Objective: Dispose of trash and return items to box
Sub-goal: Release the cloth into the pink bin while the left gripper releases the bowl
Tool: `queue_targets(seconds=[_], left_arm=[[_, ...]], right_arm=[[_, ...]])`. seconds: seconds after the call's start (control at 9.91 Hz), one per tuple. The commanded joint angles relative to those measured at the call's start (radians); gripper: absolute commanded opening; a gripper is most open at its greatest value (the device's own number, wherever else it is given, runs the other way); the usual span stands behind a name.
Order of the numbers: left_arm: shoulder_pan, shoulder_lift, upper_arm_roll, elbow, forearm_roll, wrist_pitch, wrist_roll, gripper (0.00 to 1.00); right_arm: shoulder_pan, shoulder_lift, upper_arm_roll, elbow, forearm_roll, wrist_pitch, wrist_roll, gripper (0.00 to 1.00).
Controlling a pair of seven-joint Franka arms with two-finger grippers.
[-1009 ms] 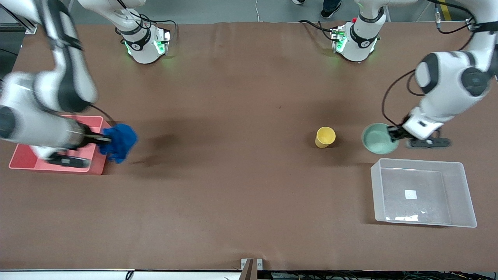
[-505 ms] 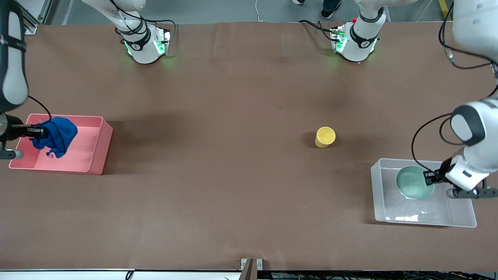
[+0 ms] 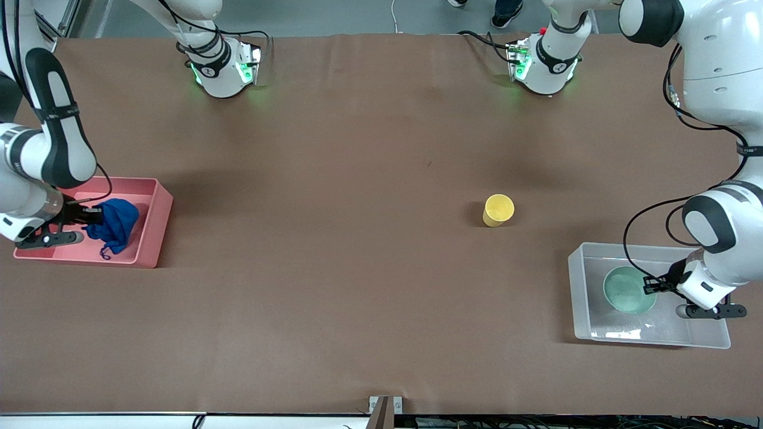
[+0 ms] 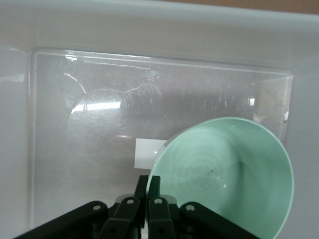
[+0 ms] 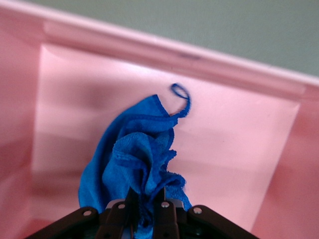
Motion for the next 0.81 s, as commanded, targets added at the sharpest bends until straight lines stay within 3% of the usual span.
queue_targets(seconds=[0.0, 0.1, 0.2, 0.3, 0.4, 0.61, 0.71], left_arm=[[-0.008, 0.041, 0.003, -0.013, -0.024, 0.036, 0.020, 0.06], [-0.009, 0.044, 0.001, -0.014, -0.024, 0.036, 0.020, 0.09], [-0.011, 0.041, 0.000, -0.014, -0.024, 0.035, 0.022, 0.24], [-0.009, 0.035, 0.001, -0.013, -0.019, 0.035, 0.022, 0.61], [-0.008, 0.012, 0.001, -0.013, -0.010, 0.032, 0.023, 0.72], [-0.018, -0.086, 0.001, -0.020, -0.008, -0.013, 0.016, 0.78], [-0.031, -0.164, 0.001, -0.043, 0.001, -0.074, 0.017, 0.79]], right_arm=[[-0.002, -0.014, 0.021, -0.048, -0.016, 0.038, -0.004, 0.40], [0.012, -0.009, 0.027, -0.042, -0.013, 0.039, 0.002, 0.99], [0.038, -0.024, 0.027, -0.026, -0.007, 0.024, 0.018, 1.00], [0.050, -0.063, 0.027, 0.019, -0.007, -0.042, 0.060, 1.00], [0.077, -0.110, 0.030, 0.088, -0.007, -0.202, 0.089, 1.00], [0.162, -0.190, 0.029, 0.276, -0.008, -0.519, 0.233, 1.00], [0.196, -0.230, 0.029, 0.331, -0.005, -0.603, 0.270, 1.00]])
